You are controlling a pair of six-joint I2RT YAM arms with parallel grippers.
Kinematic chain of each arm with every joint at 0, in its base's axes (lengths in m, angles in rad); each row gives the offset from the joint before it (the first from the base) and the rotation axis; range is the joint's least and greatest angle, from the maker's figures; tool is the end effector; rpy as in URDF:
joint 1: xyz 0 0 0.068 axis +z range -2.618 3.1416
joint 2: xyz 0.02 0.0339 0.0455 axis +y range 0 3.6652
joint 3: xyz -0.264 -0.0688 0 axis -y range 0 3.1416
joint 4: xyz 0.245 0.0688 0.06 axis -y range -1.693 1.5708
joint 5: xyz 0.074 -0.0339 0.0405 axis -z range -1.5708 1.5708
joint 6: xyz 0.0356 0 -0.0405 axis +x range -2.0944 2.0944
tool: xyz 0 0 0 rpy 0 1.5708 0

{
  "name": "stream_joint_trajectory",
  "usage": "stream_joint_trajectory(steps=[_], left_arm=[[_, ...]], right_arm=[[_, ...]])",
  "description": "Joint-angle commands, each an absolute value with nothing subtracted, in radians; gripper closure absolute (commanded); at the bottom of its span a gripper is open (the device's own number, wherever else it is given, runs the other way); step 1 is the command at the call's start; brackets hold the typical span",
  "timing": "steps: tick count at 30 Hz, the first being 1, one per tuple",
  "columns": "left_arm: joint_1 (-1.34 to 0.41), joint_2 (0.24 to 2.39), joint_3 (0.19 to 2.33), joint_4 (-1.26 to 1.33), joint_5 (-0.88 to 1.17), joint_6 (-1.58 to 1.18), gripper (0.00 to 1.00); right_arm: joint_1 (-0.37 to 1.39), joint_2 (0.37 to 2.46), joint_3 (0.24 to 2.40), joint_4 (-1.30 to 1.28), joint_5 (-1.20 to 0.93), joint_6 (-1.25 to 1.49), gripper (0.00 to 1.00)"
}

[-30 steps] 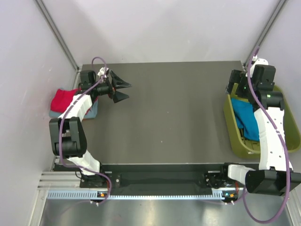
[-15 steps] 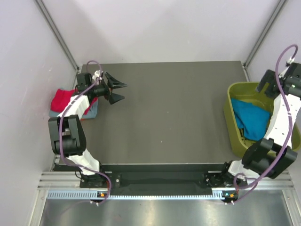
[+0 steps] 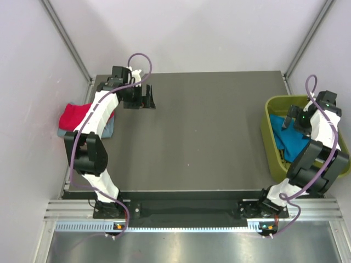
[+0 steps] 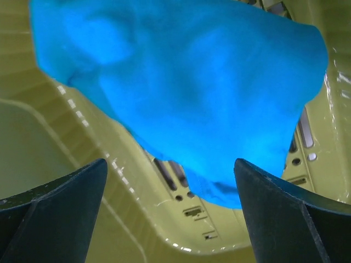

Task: Fold and stack the t-shirts
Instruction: Grab the tshirt from the pile, then move the tshirt to the center of the board

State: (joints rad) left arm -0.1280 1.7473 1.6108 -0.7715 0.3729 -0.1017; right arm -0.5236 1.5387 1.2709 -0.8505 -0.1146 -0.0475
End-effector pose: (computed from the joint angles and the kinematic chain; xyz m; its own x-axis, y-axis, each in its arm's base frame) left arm 0.3784 -0.0618 0.3150 -0.8124 0.0092 -0.5830 0.2601 0.9006 -0.3482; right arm 0.2718 -0.1522 0.2720 -0.7995 0.4071 -0.4416 0.4159 0.9057 0.0820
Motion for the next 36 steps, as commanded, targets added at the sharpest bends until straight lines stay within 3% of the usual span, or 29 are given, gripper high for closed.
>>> stream_joint_trajectory(steps=[1, 7, 9, 10, 13, 14, 22, 25, 28, 31, 36], left_arm=[[-0.123, 1.79, 1.695, -0.868, 0.305, 0.011, 0.01], [-0.123, 1.796, 1.739, -0.819, 0.389, -0.043, 0.01], [-0.123, 1.805, 1.776, -0.819, 0.42, -0.04, 0.01], [-0.123, 1.804, 1.785, -0.819, 0.431, -0.037, 0.01], [-0.123, 1.802, 1.802, -0.808, 0.443, -0.029, 0.01], [-0.123, 1.802, 1.802, -0.807, 0.451, -0.02, 0.02], [-0.114, 1.781, 1.779, -0.763, 0.425, -0.154, 0.01], [-0.088, 1.776, 1.781, -0.677, 0.44, -0.3, 0.1], [-0.055, 1.779, 1.808, -0.62, 0.465, -0.423, 0.1], [-0.02, 1.781, 1.821, -0.586, 0.635, -0.407, 0.07], [-0.008, 1.753, 1.789, -0.571, 0.719, -0.42, 0.06]], right_arm=[[-0.522, 1.588, 1.308, -0.789, -0.085, -0.084, 0.01], [-0.52, 1.712, 1.342, -0.749, -0.005, -0.109, 0.01], [-0.52, 1.745, 1.357, -0.741, -0.005, -0.118, 0.09], [-0.52, 1.752, 1.374, -0.745, -0.005, -0.118, 0.17], [-0.52, 1.746, 1.399, -0.756, -0.046, -0.115, 0.65], [-0.519, 1.735, 1.417, -0.761, -0.063, -0.112, 0.98], [-0.394, 1.432, 1.661, -0.773, -0.284, -0.103, 1.0], [-0.344, 1.335, 1.764, -0.706, -0.379, -0.098, 1.0], [-0.295, 1.298, 1.848, -0.649, -0.406, -0.013, 1.0], [-0.252, 1.276, 1.861, -0.56, -0.469, 0.109, 1.0], [-0.135, 1.288, 1.79, -0.45, -0.671, 0.248, 1.0]])
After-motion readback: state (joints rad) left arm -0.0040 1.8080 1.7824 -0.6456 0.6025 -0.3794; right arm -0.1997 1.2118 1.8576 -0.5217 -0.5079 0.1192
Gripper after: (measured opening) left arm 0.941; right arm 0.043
